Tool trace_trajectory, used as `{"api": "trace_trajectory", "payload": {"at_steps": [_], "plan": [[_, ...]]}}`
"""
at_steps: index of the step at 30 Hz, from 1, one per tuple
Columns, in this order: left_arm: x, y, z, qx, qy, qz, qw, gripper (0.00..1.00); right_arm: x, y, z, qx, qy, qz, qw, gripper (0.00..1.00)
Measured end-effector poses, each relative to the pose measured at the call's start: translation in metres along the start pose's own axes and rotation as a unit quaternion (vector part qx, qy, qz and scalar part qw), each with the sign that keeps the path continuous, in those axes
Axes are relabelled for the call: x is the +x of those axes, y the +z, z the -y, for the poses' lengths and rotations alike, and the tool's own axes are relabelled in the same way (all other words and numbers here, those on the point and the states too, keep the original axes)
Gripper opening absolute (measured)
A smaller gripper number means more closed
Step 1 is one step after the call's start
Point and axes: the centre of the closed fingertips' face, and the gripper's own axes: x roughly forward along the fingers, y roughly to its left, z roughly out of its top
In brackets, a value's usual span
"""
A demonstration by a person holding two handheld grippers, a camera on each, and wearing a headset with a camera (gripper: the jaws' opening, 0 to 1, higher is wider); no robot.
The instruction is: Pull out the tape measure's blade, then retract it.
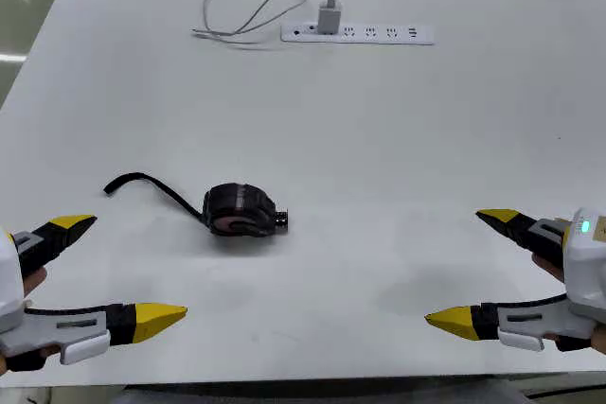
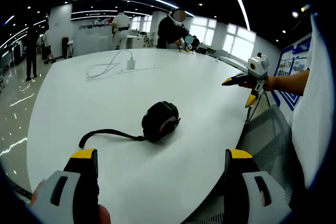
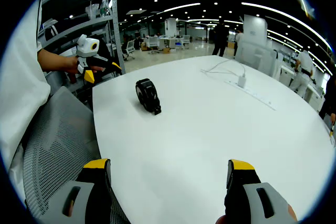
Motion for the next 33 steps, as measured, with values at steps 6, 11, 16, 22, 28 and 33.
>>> {"api": "trace_trajectory", "payload": {"at_steps": [6,11,16,22,28,33], "plan": [[0.004,-0.001,-0.003,0.000,-0.004,-0.006,1.0000,0.99,0.006,0.001,0.004,-0.001,0.002,0.000,1.0000,0.90],[0.006,-0.004,-0.005,0.006,-0.002,-0.014,0.9999,0.99,0.013,0.000,0.005,-0.006,0.008,-0.007,0.9999,0.90],[0.005,-0.007,-0.012,0.000,-0.001,-0.016,0.9999,0.99,0.017,0.000,0.007,-0.007,0.015,-0.009,0.9998,0.91],[0.005,-0.007,-0.012,0.003,-0.001,-0.016,0.9999,0.99,0.018,0.000,0.009,-0.004,0.014,-0.008,0.9999,0.91],[0.005,-0.009,-0.010,0.003,-0.003,-0.018,0.9998,0.99,0.017,-0.003,0.005,-0.005,0.017,-0.012,0.9998,0.91],[0.006,-0.007,-0.008,0.006,-0.002,-0.015,0.9999,0.99,0.016,-0.005,0.005,-0.006,0.017,-0.014,0.9997,0.91]]}}
